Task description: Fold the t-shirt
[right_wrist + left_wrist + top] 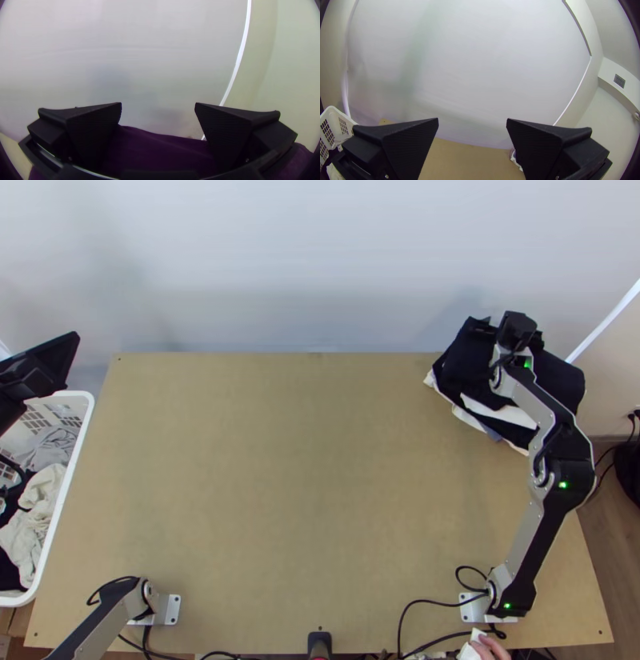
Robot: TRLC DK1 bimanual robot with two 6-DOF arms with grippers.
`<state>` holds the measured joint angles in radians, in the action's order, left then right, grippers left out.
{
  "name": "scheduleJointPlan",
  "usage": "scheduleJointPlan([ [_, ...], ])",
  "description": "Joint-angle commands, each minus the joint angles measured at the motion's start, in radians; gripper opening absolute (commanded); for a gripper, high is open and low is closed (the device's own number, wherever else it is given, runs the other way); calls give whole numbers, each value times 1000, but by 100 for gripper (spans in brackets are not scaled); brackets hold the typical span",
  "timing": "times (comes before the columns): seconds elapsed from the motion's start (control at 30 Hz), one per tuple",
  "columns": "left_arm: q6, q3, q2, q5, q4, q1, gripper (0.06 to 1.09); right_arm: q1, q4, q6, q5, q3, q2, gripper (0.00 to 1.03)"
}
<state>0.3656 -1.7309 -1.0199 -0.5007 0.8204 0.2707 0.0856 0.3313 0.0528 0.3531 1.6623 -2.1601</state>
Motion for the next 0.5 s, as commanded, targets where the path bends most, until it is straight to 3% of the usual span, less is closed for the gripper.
scheduleJointPlan([
  [0.0, -10, 31, 18, -4, -17, 7, 105, 20, -12, -5, 34, 30, -50, 99],
  [0.13, -8, 45, 20, -4, -32, 10, 105, 29, -74, -5, 38, 48, -50, 99],
  [0.27, -10, 45, 21, 27, -99, 24, 105, 36, -161, -18, 20, 83, 83, 99],
  [0.47, -22, 111, 73, 165, -306, 61, 105, 39, -215, -22, -94, 76, 379, 99],
])
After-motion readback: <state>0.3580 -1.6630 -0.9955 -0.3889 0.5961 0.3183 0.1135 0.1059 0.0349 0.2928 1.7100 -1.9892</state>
